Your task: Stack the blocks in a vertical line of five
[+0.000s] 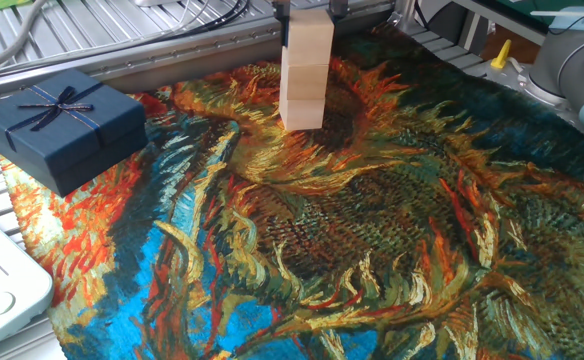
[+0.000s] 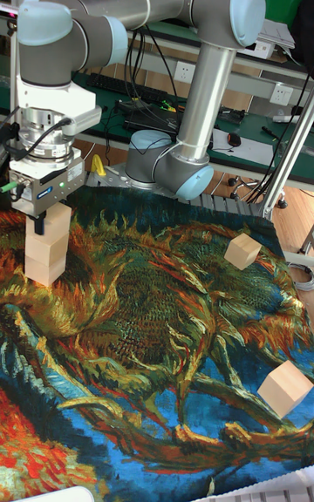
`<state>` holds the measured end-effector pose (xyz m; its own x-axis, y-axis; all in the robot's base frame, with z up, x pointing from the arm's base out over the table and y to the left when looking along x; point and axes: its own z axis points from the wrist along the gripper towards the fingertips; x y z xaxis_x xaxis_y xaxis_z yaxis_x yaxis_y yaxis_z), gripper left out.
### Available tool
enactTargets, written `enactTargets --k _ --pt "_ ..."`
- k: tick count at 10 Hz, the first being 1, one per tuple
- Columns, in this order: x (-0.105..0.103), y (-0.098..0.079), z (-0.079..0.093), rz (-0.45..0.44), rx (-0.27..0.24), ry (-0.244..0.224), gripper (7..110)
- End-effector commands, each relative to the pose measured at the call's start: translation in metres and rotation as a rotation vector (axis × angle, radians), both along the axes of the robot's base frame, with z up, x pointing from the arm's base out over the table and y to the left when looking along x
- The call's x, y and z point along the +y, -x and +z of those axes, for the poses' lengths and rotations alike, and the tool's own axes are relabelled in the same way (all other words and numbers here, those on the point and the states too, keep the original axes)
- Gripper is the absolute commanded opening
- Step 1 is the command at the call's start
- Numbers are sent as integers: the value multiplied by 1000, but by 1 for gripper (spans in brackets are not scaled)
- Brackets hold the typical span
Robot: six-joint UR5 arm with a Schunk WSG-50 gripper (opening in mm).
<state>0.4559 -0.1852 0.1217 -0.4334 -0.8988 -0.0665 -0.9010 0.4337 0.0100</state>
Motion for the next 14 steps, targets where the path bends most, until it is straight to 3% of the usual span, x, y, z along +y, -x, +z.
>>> enactTargets --k 1,12,13,14 --pt "1 -2 1 -4 -9 -7 22" --pt "4 -3 1 5 -6 -25 22" --pt "4 -3 2 7 -5 -28 44" --pt "6 -3 1 10 -4 -34 44"
